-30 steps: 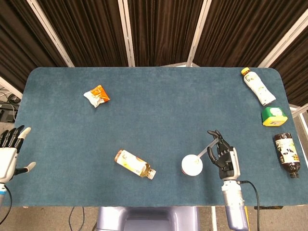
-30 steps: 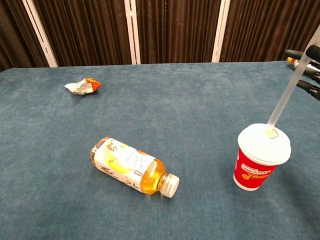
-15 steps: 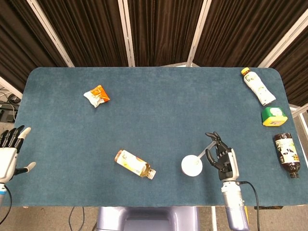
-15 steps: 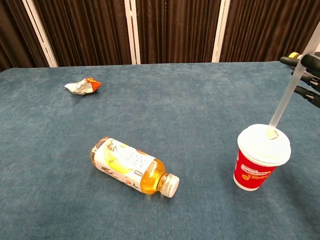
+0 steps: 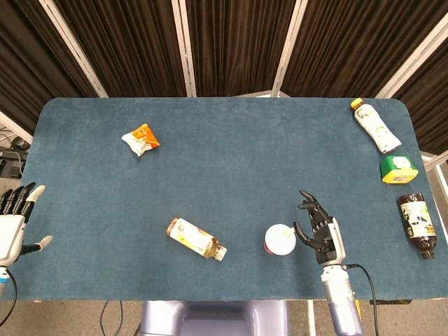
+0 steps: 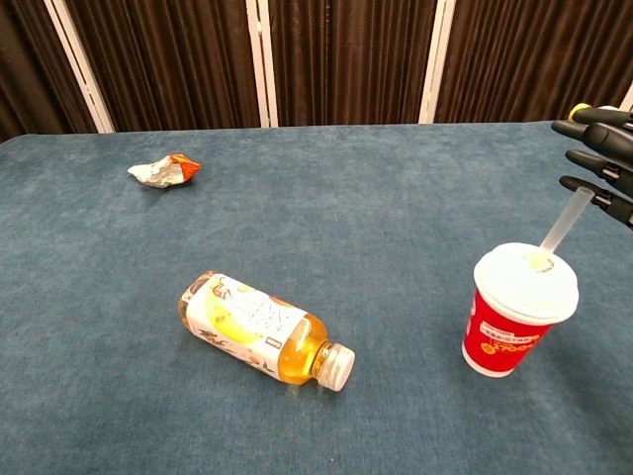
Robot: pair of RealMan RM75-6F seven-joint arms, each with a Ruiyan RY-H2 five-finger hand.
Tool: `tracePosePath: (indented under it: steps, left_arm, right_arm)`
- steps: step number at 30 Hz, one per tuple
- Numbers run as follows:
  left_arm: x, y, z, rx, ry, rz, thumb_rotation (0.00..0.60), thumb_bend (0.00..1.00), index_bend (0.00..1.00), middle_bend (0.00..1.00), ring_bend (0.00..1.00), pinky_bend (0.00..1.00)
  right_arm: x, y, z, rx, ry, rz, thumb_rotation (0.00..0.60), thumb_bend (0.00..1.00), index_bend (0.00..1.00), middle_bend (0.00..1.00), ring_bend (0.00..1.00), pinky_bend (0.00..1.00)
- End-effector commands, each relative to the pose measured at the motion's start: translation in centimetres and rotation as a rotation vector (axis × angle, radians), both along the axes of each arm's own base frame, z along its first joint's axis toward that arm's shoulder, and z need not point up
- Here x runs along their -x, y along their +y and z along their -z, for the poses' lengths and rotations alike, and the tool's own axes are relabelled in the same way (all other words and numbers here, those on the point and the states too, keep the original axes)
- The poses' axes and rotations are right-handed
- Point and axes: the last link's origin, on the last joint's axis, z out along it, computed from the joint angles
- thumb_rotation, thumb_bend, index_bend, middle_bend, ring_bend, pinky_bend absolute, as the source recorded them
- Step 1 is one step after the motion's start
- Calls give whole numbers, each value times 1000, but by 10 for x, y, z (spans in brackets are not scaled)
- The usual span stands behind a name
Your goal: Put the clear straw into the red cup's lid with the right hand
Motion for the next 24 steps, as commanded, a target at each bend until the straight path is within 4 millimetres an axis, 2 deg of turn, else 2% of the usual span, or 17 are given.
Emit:
tracePosePath:
  steps: [1, 4, 7, 15, 19, 24]
  left_arm:
    - [0, 0, 0, 0, 0, 0, 600, 154, 0, 0, 0, 0]
    - [0, 0, 0, 0, 0, 0, 600, 154, 0, 0, 0, 0]
    - [0, 0, 0, -1, -1, 0, 600, 153, 0, 0, 0, 0]
    - [0, 0, 0, -1, -3, 0, 600, 151, 0, 0, 0, 0]
    - [0, 0, 0, 0, -5, 1, 600, 155, 0, 0, 0, 0]
    - [0, 0, 0, 2, -7, 2, 600, 153, 0, 0, 0, 0]
  right_arm:
    - [0, 0, -1, 2, -3, 1, 600, 279, 399, 134, 0, 0]
    - [-2, -1, -4, 13, -6, -7, 600, 274, 395, 131, 0, 0]
    - [-3, -9, -17, 54, 1, -12, 600, 272, 391, 128, 0, 0]
    - [-5, -48, -69, 129, 160, 0, 600, 253, 372, 71, 0, 0]
    - [0, -62, -94, 105, 429, -33, 600, 238, 301, 14, 0, 0]
    - [36, -58, -119, 66, 1127, -135, 600, 186, 160, 0, 0, 0]
